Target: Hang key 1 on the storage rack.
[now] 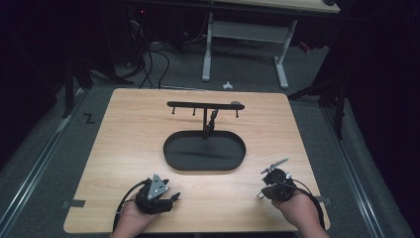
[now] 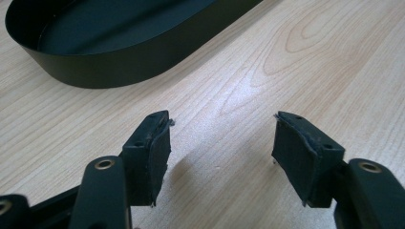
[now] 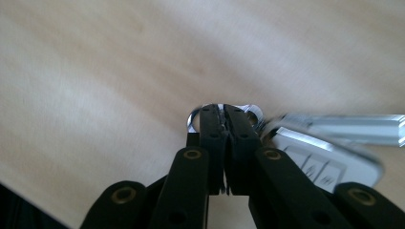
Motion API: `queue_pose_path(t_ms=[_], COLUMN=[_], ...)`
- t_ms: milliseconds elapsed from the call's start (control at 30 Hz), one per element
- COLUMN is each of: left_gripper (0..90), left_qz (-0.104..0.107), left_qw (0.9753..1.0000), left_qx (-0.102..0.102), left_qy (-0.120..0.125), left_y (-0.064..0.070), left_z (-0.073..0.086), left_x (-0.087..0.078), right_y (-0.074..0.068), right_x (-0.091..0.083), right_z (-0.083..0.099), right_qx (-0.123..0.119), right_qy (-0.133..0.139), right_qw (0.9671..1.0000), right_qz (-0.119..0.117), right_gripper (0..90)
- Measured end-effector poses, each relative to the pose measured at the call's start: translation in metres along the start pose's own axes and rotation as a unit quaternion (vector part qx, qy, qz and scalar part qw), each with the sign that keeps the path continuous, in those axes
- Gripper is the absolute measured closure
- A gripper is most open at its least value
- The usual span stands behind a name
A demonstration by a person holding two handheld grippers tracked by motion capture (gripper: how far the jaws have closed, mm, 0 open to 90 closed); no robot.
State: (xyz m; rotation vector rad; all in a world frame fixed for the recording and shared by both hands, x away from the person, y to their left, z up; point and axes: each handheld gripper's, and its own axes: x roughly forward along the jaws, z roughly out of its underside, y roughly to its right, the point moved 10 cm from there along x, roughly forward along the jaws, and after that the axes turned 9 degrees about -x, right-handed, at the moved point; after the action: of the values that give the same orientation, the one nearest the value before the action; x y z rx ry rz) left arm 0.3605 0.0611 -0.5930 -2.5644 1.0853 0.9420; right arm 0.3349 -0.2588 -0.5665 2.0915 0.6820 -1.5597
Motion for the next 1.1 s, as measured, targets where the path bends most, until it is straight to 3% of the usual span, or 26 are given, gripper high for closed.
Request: queue_pose_path(t_ms=[167, 333, 433, 533, 567, 667, 767, 900, 967, 1100], left_gripper=[38.0, 38.0, 38.0, 38.0, 38.0, 38.0, 38.0, 38.0, 38.0, 38.0], left_qz=[0.000, 0.000, 0.001, 0.000, 0.001, 0.000, 0.000, 0.001, -0.001, -0.001], left_qw=[1.0000, 1.0000, 1.0000, 1.0000, 1.0000, 1.0000, 1.0000, 1.0000, 1.0000, 1.0000], left_qx=[-0.002, 0.001, 0.000, -0.003, -0.003, -0.006, -0.008, -0.005, -0.006, -0.006], left_qy=[0.000, -0.002, -0.002, 0.000, -0.001, 0.003, 0.003, 0.003, 0.002, -0.001], left_y=[0.000, 0.001, 0.000, -0.002, -0.002, -0.003, -0.003, -0.002, -0.001, -0.002], left_z=[0.000, 0.000, 0.000, 0.001, 0.001, 0.001, 0.001, 0.000, 0.001, 0.002], left_x=[0.001, 0.002, 0.001, 0.000, 0.000, -0.002, -0.003, -0.002, -0.001, 0.000], right_y=[-0.008, -0.001, 0.012, 0.027, 0.031, 0.038, 0.058, 0.089, 0.095, 0.100], right_x=[0.015, 0.022, 0.028, 0.031, 0.030, 0.018, 0.001, 0.002, 0.006, 0.013], right_z=[0.013, -0.008, -0.021, -0.030, -0.030, -0.035, -0.029, -0.009, -0.006, -0.007], right_qx=[-0.005, -0.007, -0.002, 0.022, 0.028, 0.037, 0.053, 0.091, 0.103, 0.099], right_qy=[-0.020, -0.011, -0.008, -0.006, -0.010, 0.012, 0.023, 0.007, 0.004, -0.005], right_qw=[0.9997, 0.9999, 0.9999, 0.9995, 0.9993, 0.9991, 0.9973, 0.9930, 0.9925, 0.9927], right_qz=[-0.011, -0.001, 0.015, 0.020, 0.023, 0.018, 0.046, 0.075, 0.066, 0.069], right_gripper=[89.1, 88.4, 87.5, 87.1, 86.9, 86.8, 86.6, 85.0, 84.5, 83.8])
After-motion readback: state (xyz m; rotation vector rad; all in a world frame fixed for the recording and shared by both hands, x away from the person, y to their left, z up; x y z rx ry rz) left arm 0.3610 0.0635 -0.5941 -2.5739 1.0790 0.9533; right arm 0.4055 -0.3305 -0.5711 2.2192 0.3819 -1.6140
